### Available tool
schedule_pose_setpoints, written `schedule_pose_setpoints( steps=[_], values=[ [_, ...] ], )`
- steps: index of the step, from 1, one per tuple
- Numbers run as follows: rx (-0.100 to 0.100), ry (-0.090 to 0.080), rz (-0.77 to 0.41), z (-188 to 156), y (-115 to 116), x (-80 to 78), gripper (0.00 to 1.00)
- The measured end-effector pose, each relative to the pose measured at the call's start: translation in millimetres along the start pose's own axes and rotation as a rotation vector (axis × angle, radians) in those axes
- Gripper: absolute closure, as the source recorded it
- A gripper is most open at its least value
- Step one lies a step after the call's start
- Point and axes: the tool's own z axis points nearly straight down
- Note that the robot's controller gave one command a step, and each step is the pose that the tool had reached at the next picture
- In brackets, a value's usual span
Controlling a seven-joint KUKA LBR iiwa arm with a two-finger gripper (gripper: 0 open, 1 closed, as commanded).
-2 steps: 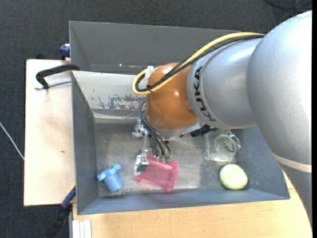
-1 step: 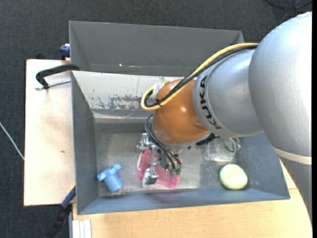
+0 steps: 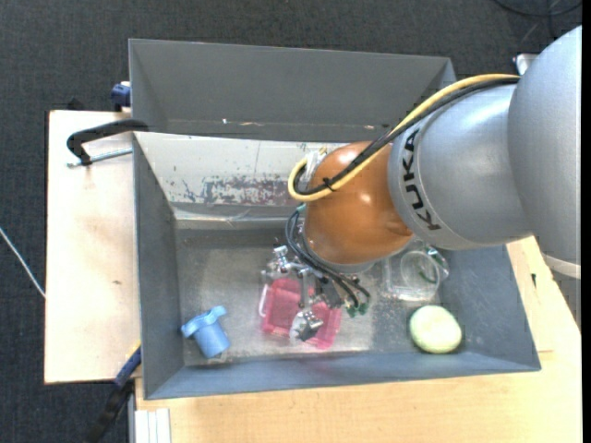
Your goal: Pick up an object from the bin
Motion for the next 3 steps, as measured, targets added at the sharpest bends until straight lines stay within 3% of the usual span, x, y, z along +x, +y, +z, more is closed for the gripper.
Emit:
schedule_pose_setpoints(
  steps=[1,2,3],
  values=[
    [-0.012,-0.003,0.214,13.7,-39.1,10.8,1.0],
    [-0.013,-0.003,0.214,13.7,-39.1,10.8,1.0],
    [-0.001,0.0,0.224,-25.8,-34.0,11.5,1.0]
  ],
)
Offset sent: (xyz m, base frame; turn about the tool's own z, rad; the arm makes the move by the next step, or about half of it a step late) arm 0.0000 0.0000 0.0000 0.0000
